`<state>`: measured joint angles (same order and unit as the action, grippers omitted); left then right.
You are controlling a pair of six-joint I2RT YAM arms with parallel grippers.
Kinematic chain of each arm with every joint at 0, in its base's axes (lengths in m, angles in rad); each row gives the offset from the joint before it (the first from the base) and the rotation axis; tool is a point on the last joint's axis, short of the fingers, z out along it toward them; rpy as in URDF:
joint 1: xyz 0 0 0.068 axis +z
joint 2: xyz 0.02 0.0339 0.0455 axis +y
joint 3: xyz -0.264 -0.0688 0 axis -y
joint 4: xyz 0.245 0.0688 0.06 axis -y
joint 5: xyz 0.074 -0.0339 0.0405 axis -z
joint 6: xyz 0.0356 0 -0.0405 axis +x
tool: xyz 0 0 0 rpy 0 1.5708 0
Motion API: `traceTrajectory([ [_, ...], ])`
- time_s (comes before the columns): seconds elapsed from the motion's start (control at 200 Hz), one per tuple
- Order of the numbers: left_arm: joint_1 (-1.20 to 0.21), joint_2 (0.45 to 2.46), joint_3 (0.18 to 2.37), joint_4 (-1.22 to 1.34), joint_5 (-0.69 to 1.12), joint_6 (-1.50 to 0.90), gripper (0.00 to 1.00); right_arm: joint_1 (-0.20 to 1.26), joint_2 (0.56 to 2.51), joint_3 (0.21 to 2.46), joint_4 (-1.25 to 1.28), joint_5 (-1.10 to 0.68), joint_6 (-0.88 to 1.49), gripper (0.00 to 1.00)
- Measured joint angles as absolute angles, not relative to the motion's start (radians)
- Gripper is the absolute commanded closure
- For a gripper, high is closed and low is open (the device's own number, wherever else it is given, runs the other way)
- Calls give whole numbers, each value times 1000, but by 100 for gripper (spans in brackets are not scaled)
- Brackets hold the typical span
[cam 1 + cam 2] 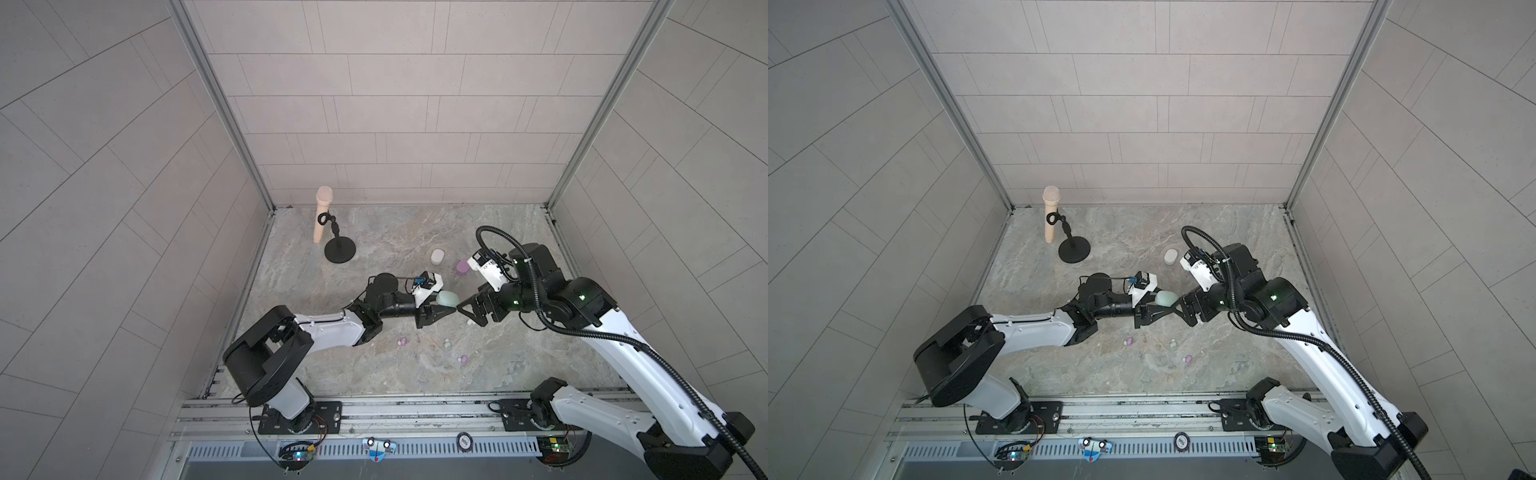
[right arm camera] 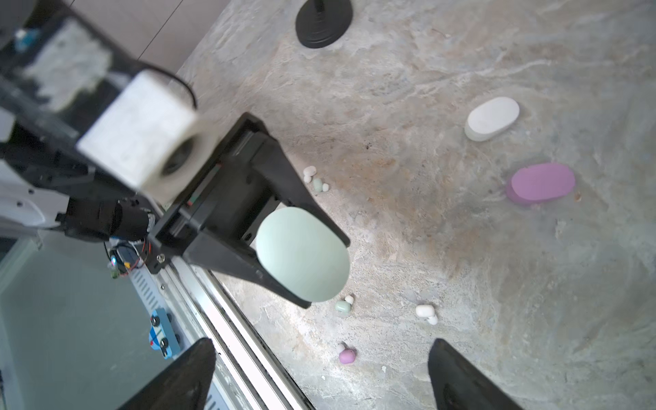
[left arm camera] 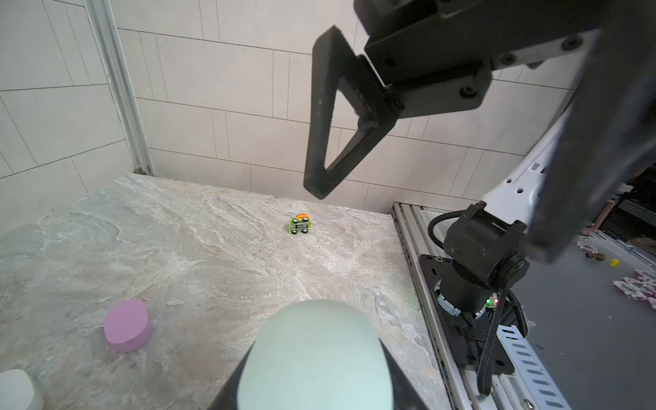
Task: Insert wireless bluetooth earbuds into charging case
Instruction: Pass the charging case.
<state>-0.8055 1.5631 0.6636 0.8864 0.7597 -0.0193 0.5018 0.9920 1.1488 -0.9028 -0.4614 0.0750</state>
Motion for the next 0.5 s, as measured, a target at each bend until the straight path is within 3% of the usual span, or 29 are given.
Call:
traceTrajectory([
  [0.501,-812,1524,670,829,812,-20,92,587,1051,1137,-850,-348,-54,11],
])
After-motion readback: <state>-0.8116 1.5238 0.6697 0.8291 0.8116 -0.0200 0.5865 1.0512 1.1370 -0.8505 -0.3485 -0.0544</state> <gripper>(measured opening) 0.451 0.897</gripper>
